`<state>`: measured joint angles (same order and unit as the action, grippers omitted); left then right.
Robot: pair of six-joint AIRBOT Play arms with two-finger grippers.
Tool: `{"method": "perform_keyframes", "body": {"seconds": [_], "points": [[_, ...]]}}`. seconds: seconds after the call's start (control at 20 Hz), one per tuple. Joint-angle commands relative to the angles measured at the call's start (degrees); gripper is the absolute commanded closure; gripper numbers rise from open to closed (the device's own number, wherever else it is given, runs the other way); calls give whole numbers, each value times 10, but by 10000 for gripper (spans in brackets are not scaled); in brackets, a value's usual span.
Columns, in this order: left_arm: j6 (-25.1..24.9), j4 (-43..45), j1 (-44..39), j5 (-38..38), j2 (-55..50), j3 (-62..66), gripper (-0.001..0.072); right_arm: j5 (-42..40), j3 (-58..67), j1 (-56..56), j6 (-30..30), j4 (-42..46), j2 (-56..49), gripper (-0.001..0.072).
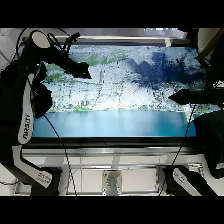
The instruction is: Fold the clothes and pants, and hang the long-sleeved shirts on hangers.
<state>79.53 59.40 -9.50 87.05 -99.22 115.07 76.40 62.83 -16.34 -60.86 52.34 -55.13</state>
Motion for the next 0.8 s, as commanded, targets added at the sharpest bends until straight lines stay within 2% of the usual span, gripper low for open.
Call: {"method": "perform_keyframes", "body": {"seconds": [0.0, 0.1, 0.15, 0.25, 0.4, 0.5, 0.65, 0.75], "points": [[63, 227, 21, -126, -5, 1, 36, -69, 1, 1, -1, -1, 0, 705], [158, 396, 56, -193, -5, 2, 29, -64, 1, 1, -1, 0, 0, 705], [178, 458, 83, -217, -5, 1, 29, -58, 1, 1, -1, 0, 0, 705], [200, 500, 150, -238, -6, 1, 29, -61, 1, 1, -1, -6, 0, 705], [282, 448, 264, -240, -31, 1, 28, -75, 1, 1, -1, -28, 0, 705], [288, 341, 335, -251, -61, 1, 16, -80, 1, 1, -1, -48, 0, 705], [287, 196, 395, -296, -109, 1, -6, -92, 1, 1, -1, -86, 0, 705], [287, 149, 407, -329, -142, 1, -6, -100, 1, 1, -1, -130, 0, 705]]}}
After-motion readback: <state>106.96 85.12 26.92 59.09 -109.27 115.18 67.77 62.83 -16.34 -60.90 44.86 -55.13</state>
